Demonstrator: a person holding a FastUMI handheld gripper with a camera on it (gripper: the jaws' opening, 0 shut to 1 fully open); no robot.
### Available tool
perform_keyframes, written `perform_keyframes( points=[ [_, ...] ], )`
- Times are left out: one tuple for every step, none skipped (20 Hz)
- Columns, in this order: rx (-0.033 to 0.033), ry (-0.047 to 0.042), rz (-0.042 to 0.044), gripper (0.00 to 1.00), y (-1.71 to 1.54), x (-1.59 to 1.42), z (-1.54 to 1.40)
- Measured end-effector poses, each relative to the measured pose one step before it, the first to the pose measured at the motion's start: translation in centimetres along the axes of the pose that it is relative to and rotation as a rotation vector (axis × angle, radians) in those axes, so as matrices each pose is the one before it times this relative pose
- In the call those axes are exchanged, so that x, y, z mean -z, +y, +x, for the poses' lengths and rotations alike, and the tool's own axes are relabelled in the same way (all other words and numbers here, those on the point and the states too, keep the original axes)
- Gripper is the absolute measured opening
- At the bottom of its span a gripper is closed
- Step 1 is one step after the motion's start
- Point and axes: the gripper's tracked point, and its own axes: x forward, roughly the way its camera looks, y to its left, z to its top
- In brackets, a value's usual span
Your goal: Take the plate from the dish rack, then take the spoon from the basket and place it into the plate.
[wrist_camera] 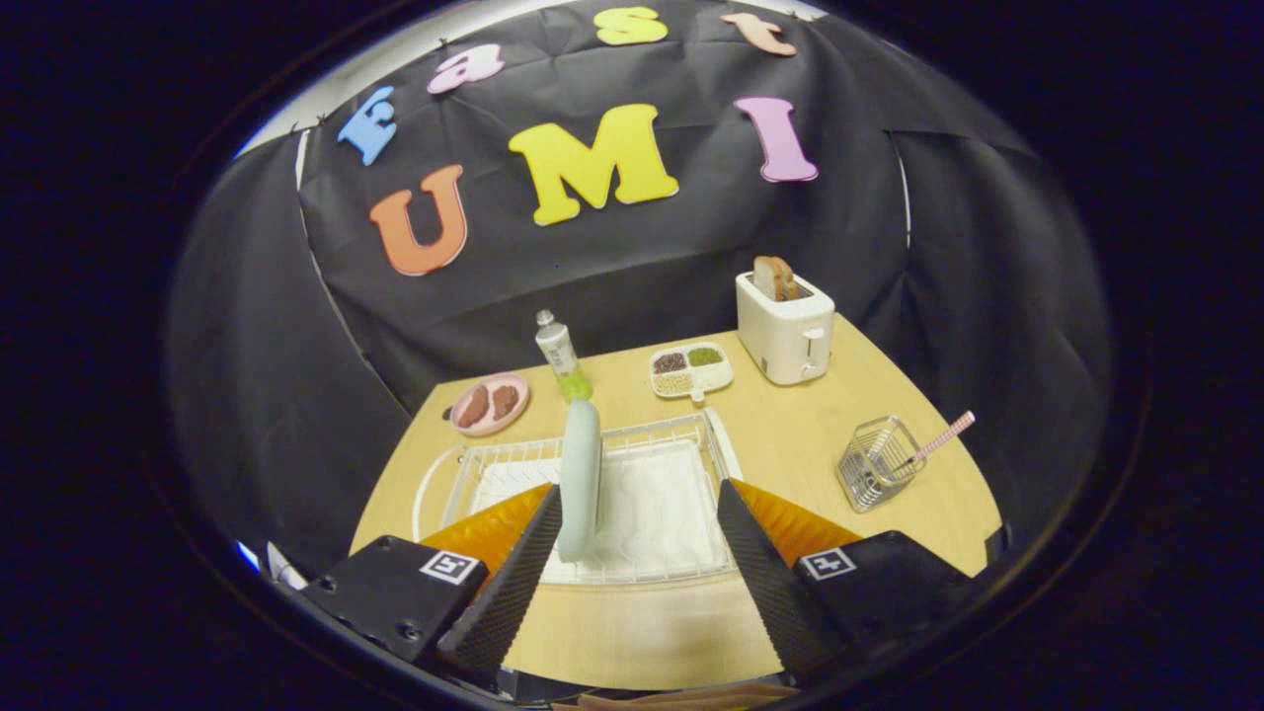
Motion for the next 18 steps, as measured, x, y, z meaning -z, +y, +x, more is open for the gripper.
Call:
perform_keyframes(
  points=[
    [-0.06244, 0.02105, -0.00963, 1.0, 1.569, -0.581, 0.5],
    [-0.05791, 0.02425, -0.00396, 1.0, 1.559, -0.643, 0.627],
    [0.00044, 0.02643, -0.00697, 1.0, 0.442, -0.566, 0.608],
    [0.04741, 0.02539, -0.02082, 1.0, -0.469, -0.516, 0.571],
    [0.02702, 0.02626, -0.02485, 1.0, -0.092, -0.519, 0.485],
    [-0.00053, 0.02945, -0.01605, 1.0, 0.667, -0.177, 0.427],
    [0.01037, 0.03029, -0.01097, 1.0, 0.555, -0.401, 0.735],
    [0.01361, 0.02322, -0.01184, 1.0, 0.32, -0.448, 0.46],
    [0.01657, 0.02232, -0.01127, 1.0, 0.237, -0.691, 0.773],
    [0.01795, 0.03069, -0.01369, 1.0, 0.175, -0.287, 0.586],
    [0.0126, 0.04106, -0.01449, 1.0, 0.307, -0.278, 0.721],
    [0.0116, 0.03636, -0.00103, 1.0, 0.351, -0.381, 1.253],
    [0.02052, 0.05259, -0.00131, 1.0, 0.017, -0.183, 1.011],
    [0.03011, 0.03986, 0.00678, 1.0, -0.36, -0.084, 0.791],
    [0.03254, 0.01628, 0.01509, 1.0, -0.286, -0.428, 0.42],
    [0.03841, 0.02749, 0.00871, 1.0, -0.355, 0.045, 0.013],
    [0.02677, 0.01565, 0.00662, 0.97, -0.246, 0.249, -0.116],
    [0.02429, -0.00634, 0.0205, 0.92, -0.411, -0.206, -0.163]
  ],
)
